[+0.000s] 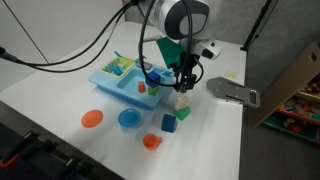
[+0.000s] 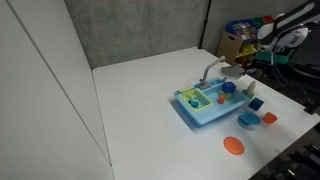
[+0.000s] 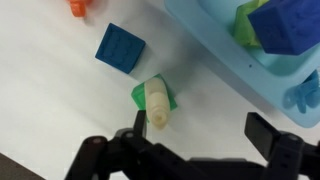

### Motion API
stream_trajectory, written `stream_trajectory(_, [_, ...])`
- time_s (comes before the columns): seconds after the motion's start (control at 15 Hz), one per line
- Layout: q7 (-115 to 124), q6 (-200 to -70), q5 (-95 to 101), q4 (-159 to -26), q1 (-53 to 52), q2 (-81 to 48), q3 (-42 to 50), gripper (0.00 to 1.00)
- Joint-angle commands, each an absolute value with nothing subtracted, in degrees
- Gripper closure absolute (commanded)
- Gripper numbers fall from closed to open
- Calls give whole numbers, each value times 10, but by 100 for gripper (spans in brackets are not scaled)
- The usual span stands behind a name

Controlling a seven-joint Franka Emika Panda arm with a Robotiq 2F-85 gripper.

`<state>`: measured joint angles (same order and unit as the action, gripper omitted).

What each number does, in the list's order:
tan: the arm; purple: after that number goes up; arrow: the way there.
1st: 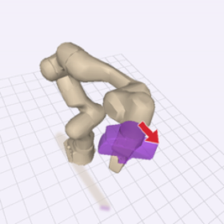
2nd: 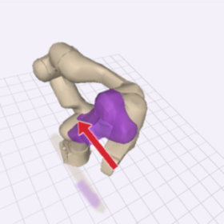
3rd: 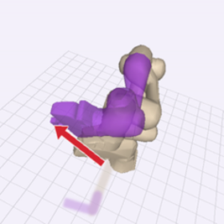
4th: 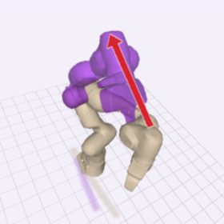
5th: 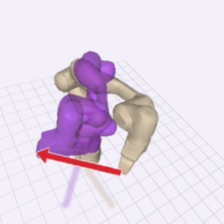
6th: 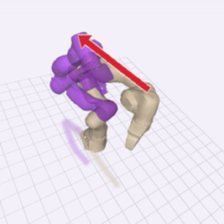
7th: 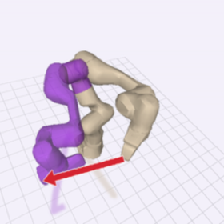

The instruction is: Move the bottle from the plate rack to the top of the dark green block

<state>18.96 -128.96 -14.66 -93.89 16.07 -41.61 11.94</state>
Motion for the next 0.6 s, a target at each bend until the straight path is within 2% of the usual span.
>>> stream_trajectory(0.0, [174,-1258,-117,-1000,143,-353,125,0])
stream_trajectory(0.53, [146,-1188,-24,-1102,104,-229,126,0])
